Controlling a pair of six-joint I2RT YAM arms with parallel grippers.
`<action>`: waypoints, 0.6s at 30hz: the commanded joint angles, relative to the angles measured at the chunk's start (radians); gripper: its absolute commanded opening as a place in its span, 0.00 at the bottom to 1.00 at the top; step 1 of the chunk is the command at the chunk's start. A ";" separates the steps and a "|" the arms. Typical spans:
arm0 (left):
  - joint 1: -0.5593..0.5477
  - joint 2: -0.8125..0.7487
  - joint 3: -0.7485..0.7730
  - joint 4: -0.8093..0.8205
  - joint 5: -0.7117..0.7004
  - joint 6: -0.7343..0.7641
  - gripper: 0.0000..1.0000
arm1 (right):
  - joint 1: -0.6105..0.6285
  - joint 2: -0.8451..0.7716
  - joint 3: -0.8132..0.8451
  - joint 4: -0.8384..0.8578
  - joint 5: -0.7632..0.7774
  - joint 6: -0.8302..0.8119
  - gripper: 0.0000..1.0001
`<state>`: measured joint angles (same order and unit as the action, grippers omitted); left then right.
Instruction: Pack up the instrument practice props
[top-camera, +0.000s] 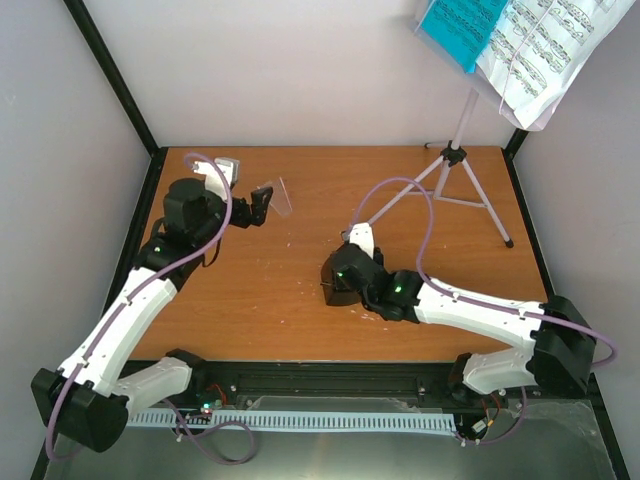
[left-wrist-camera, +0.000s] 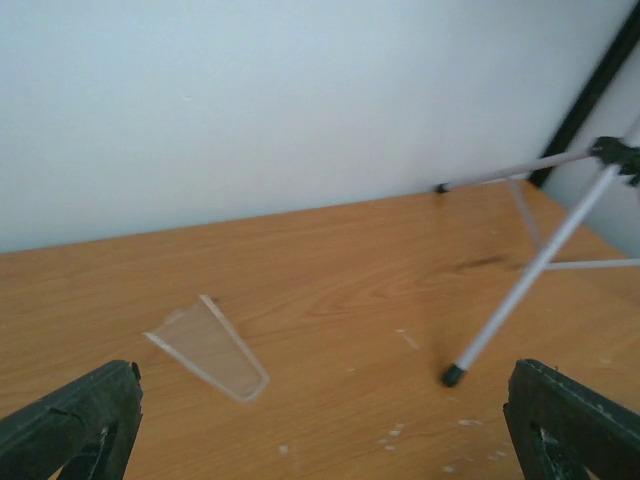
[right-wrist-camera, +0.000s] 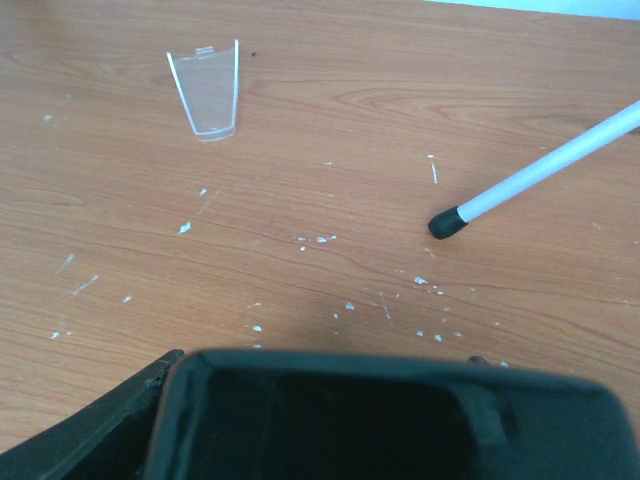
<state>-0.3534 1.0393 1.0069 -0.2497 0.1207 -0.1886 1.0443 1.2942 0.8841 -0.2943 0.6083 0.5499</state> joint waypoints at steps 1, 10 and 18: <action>0.001 -0.040 -0.078 0.080 -0.172 0.127 0.99 | 0.033 0.033 0.062 0.045 0.174 0.013 0.50; 0.001 -0.074 -0.163 0.164 -0.178 0.129 1.00 | 0.073 0.110 0.060 0.044 0.223 0.083 0.50; 0.001 -0.075 -0.175 0.171 -0.168 0.129 1.00 | 0.091 0.169 0.062 0.040 0.228 0.129 0.53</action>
<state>-0.3534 0.9806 0.8349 -0.1173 -0.0422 -0.0826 1.1210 1.4597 0.8970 -0.3031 0.7567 0.6292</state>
